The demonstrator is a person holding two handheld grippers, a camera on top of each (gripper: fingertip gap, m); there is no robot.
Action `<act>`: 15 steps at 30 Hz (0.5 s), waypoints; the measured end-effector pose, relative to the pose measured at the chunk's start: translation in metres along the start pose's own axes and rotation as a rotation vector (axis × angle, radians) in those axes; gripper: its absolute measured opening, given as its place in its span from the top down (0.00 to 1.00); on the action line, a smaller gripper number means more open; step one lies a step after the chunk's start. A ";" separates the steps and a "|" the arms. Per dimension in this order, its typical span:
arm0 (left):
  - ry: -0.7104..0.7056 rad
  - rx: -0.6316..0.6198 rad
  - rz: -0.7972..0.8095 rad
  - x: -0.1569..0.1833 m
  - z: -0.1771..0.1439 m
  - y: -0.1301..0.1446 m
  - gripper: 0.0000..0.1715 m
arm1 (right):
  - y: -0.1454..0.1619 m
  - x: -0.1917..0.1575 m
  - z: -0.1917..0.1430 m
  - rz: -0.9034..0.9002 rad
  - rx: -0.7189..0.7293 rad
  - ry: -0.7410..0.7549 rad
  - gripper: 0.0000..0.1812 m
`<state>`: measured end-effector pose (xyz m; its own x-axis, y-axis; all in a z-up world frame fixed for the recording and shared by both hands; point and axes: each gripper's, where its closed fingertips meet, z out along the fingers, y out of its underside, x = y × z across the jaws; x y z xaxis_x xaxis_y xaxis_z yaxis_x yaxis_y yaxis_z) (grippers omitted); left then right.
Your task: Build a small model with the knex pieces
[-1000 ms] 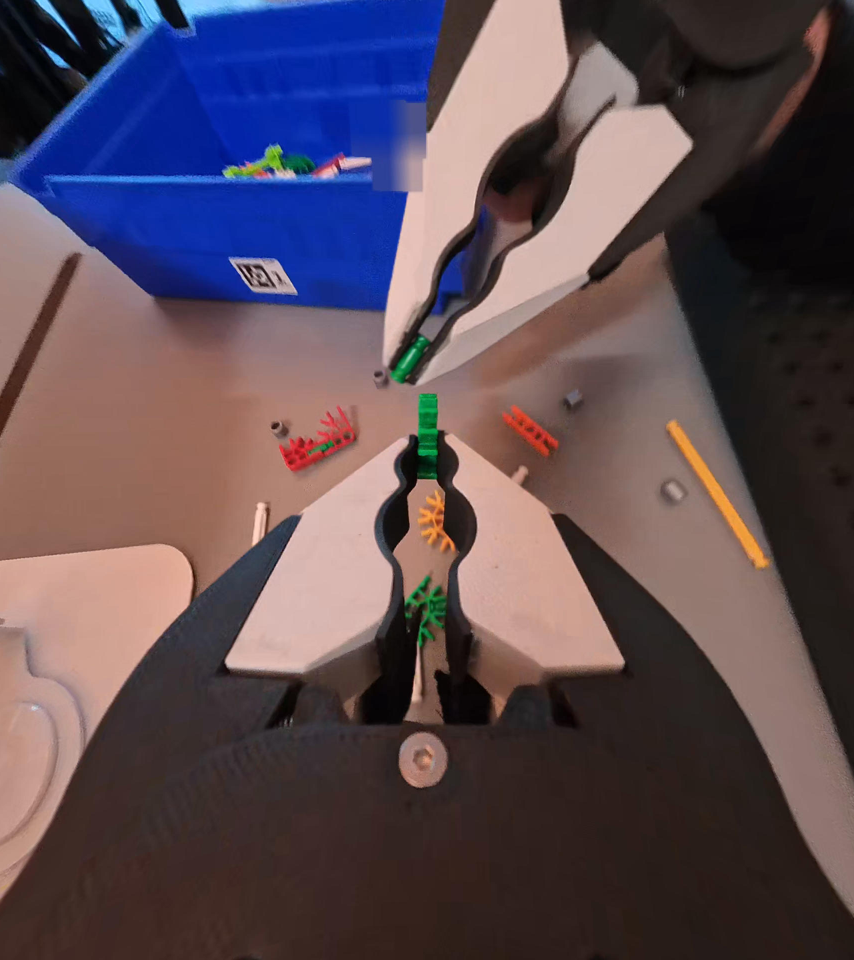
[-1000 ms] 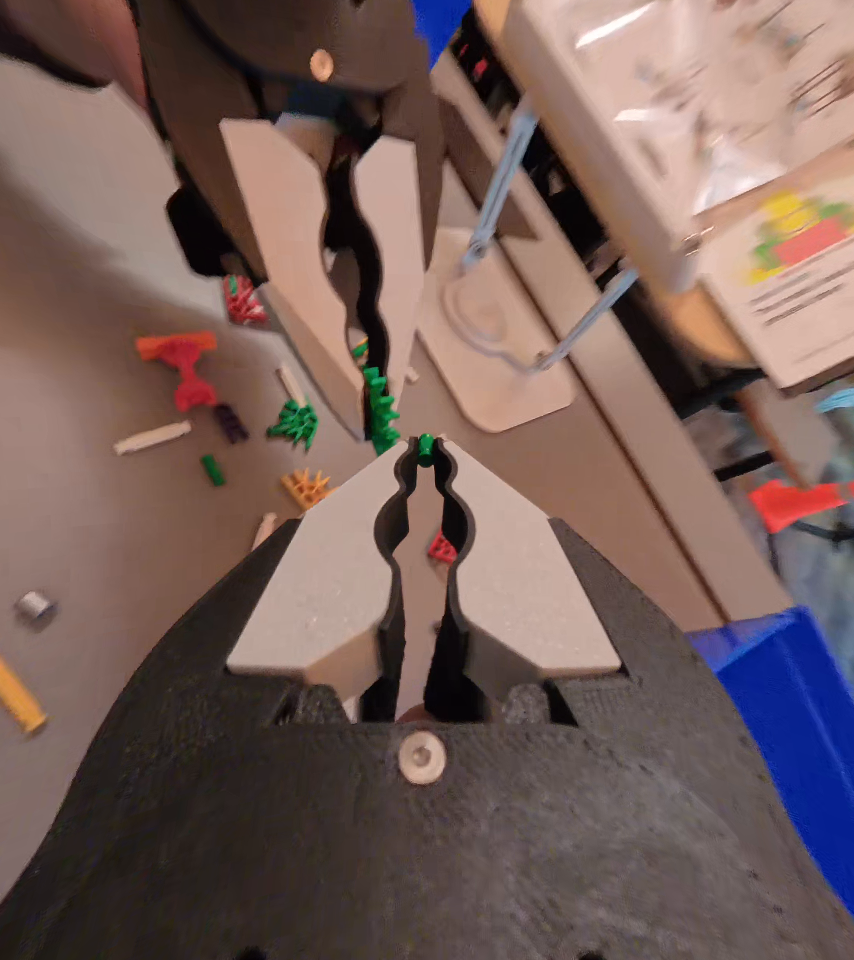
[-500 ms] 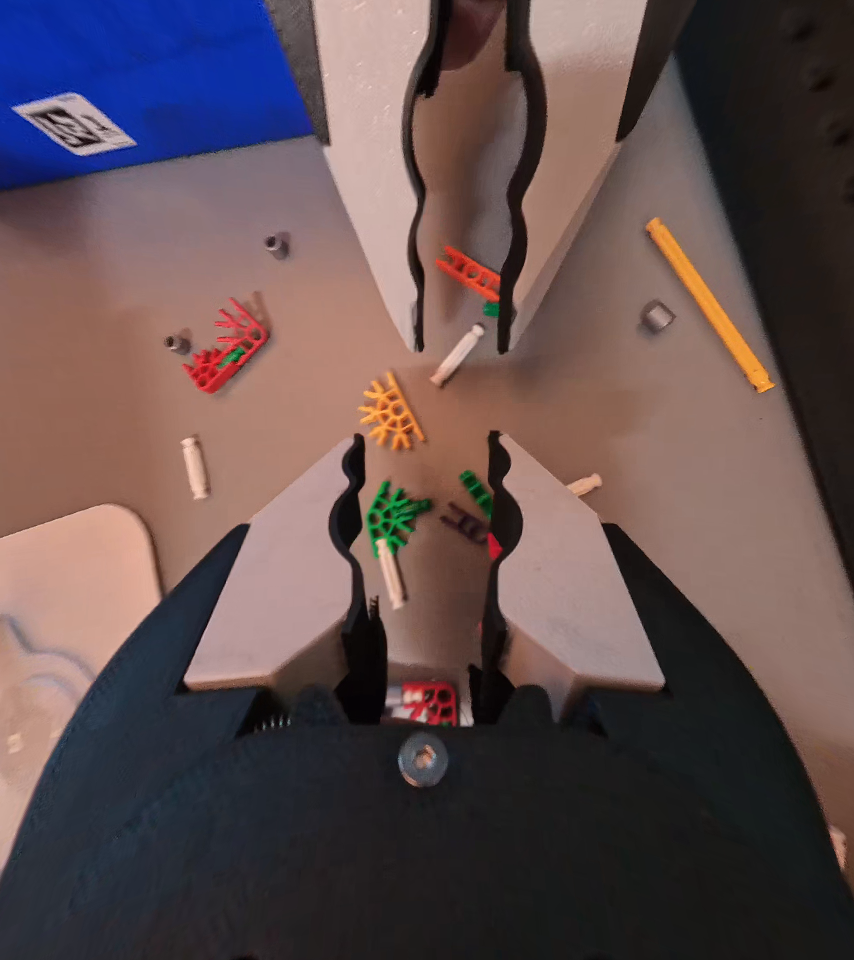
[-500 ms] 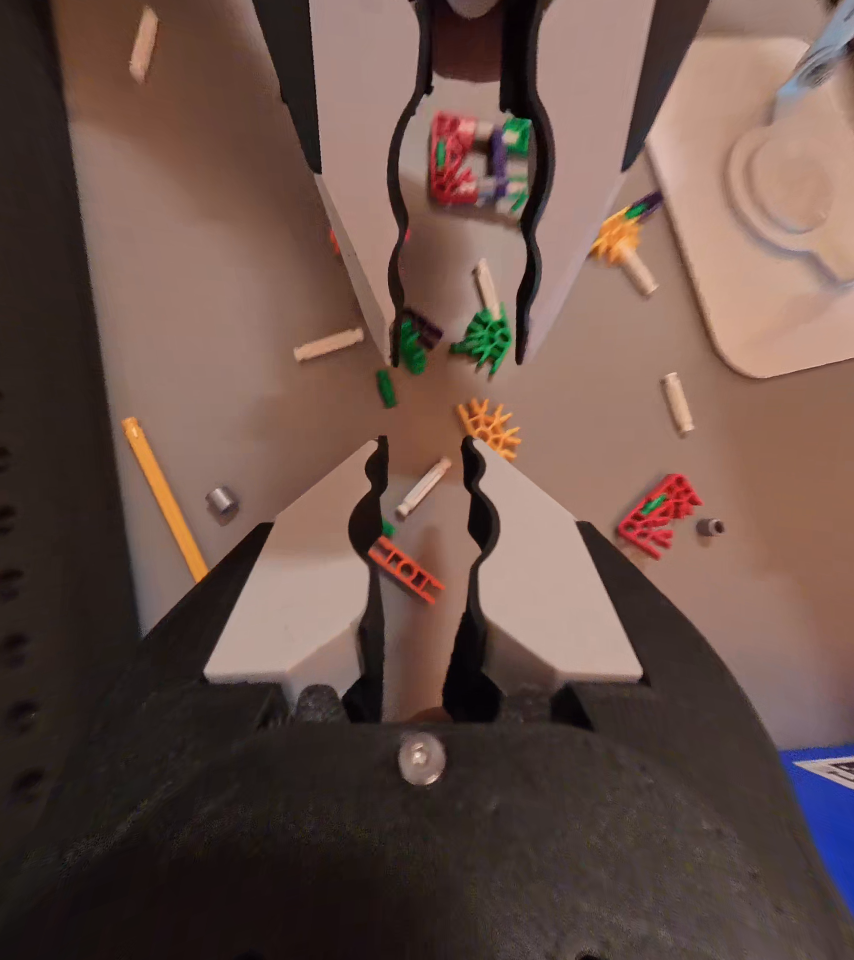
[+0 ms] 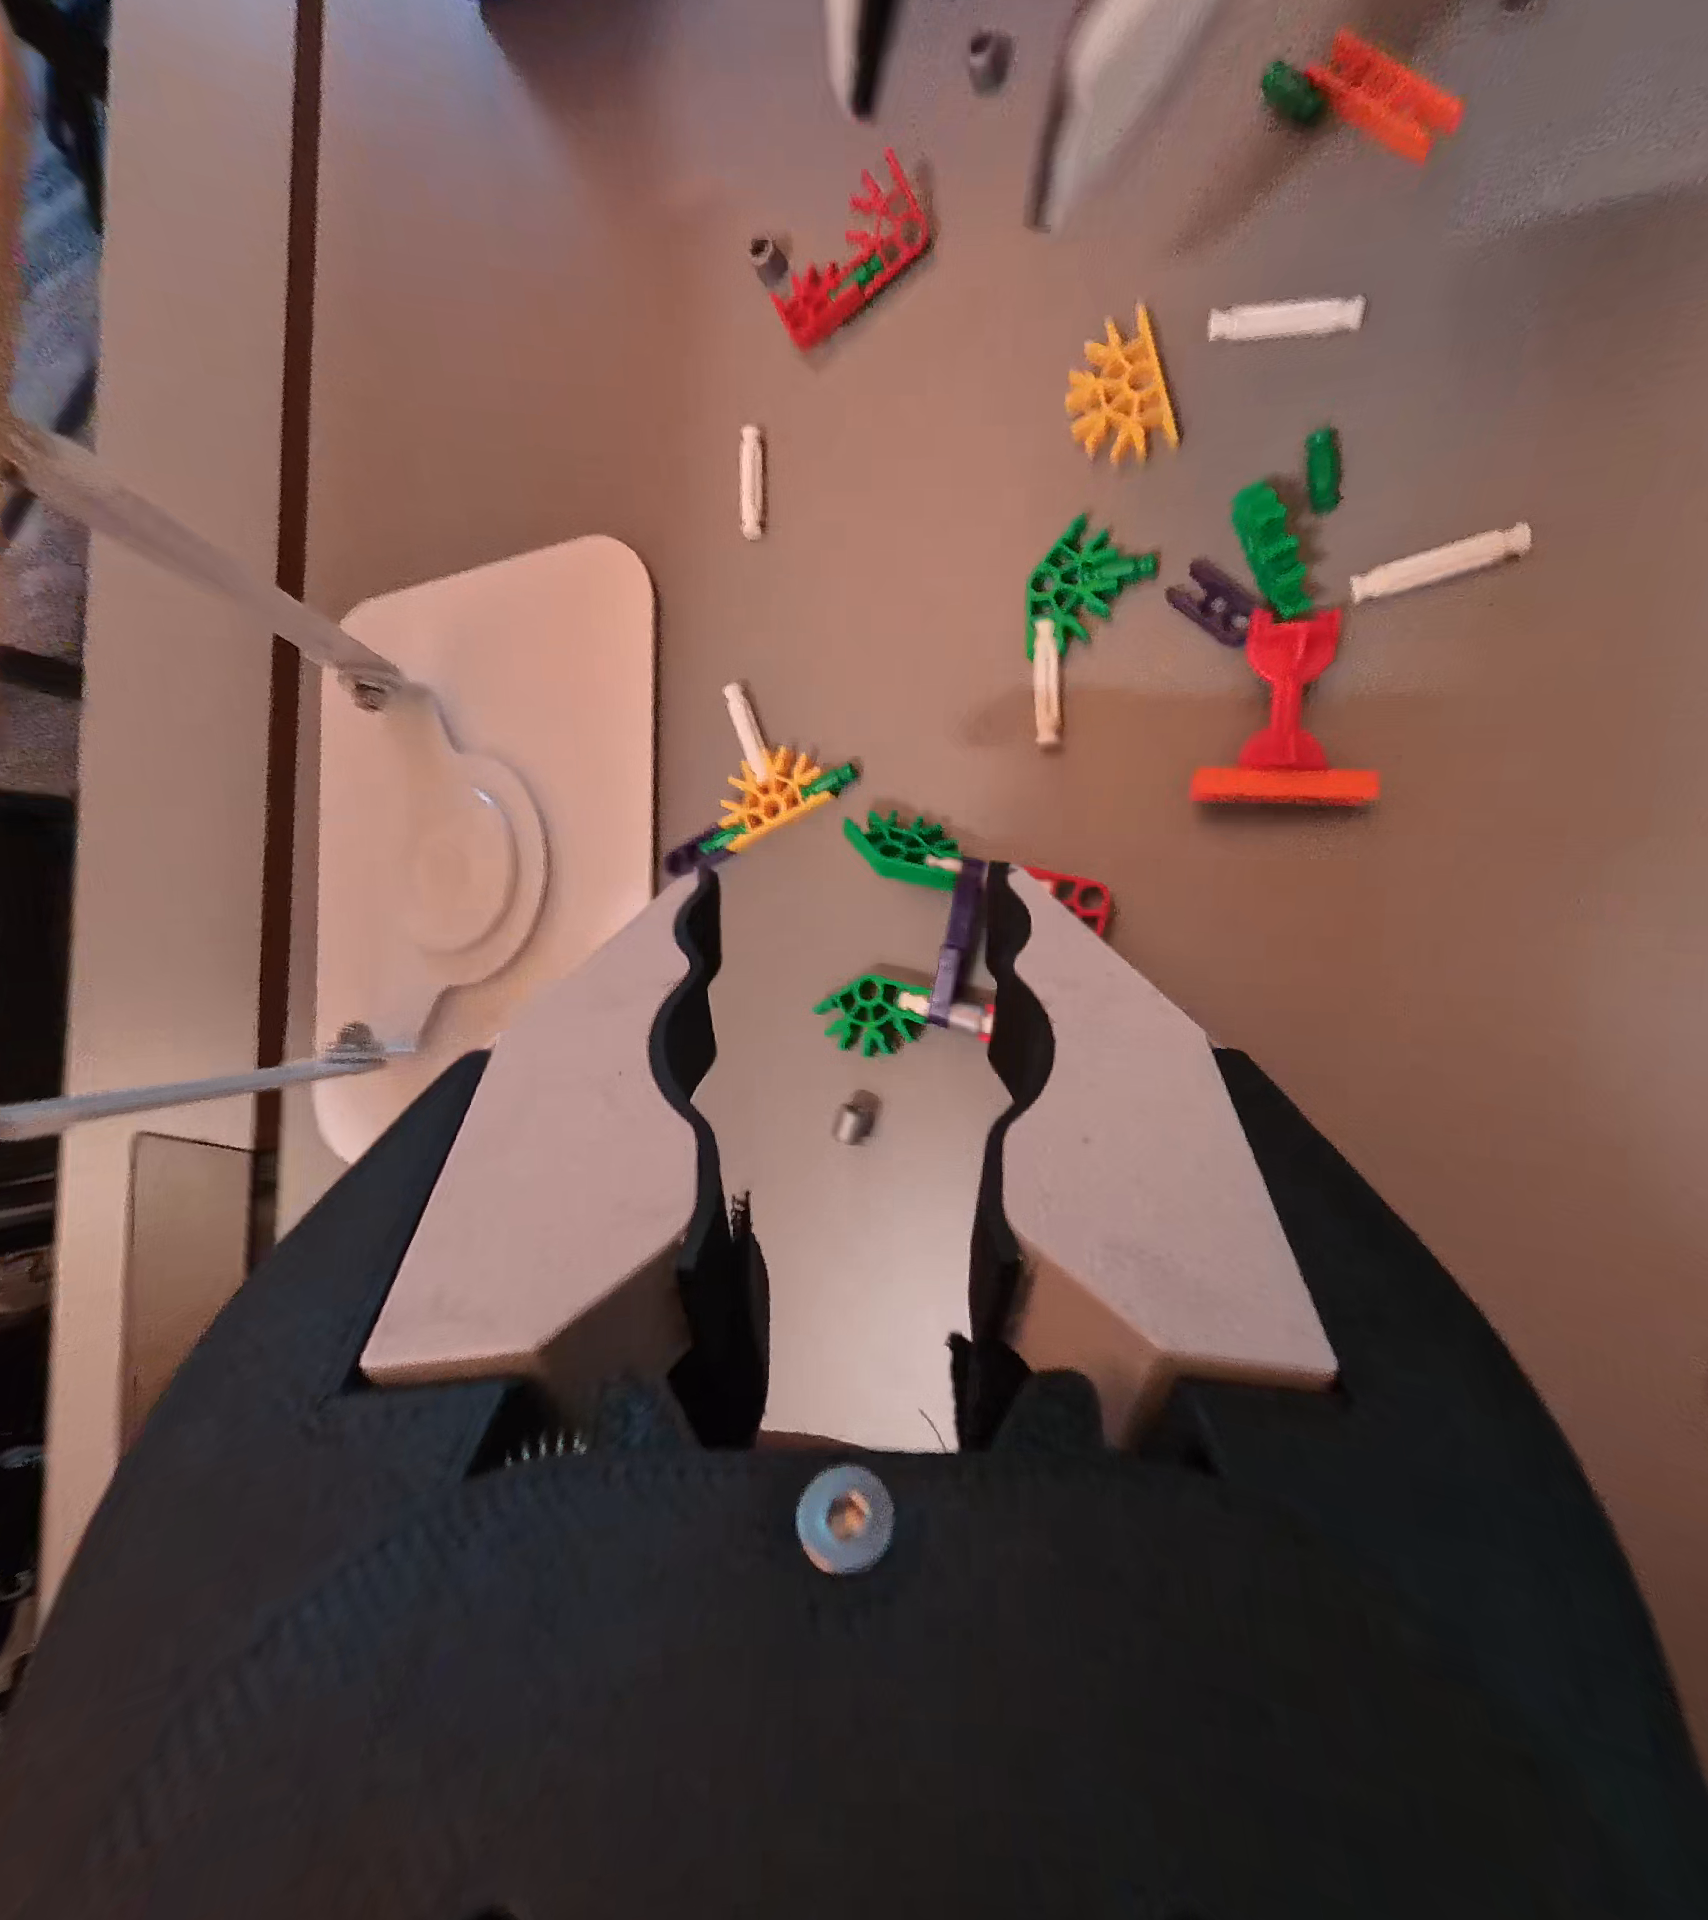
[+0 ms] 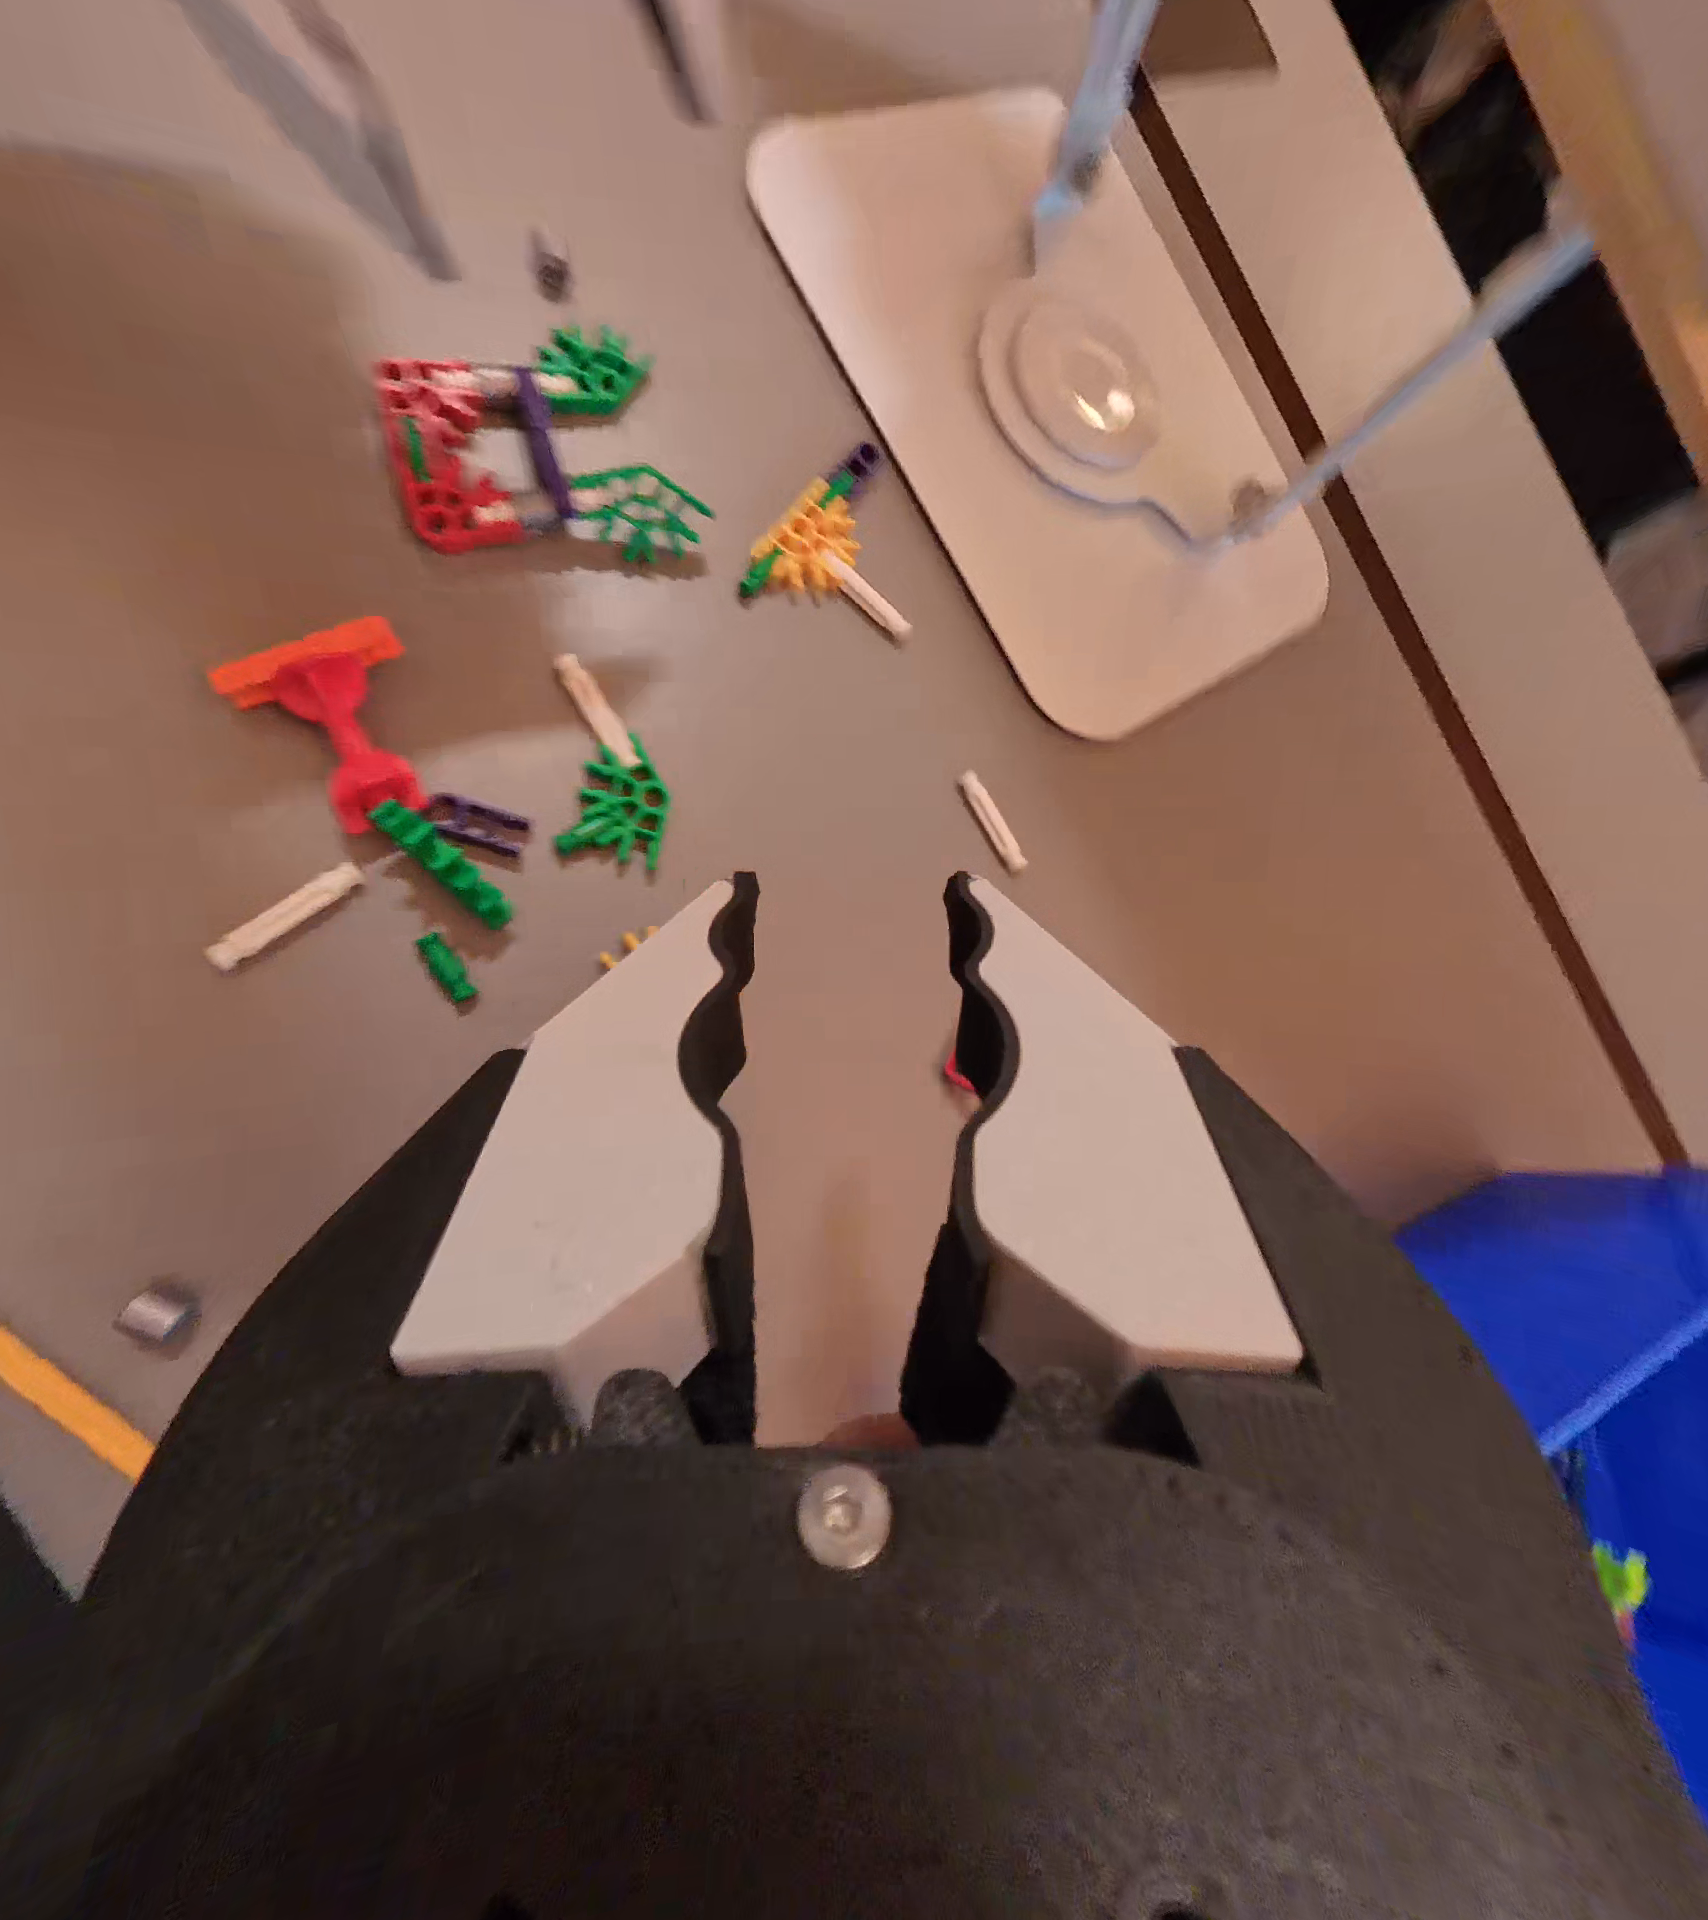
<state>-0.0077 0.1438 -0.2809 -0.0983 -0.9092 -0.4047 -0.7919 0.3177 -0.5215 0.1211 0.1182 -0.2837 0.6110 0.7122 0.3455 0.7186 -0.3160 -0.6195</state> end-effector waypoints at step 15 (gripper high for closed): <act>-0.055 0.098 0.018 0.005 0.026 -0.008 0.75 | 0.081 0.040 0.035 -0.125 -0.654 -0.128 0.77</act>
<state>0.0140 0.1435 -0.2989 -0.0766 -0.8878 -0.4538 -0.7270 0.3612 -0.5839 0.1921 0.1436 -0.3445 0.4947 0.8240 0.2760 0.8591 -0.5117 -0.0121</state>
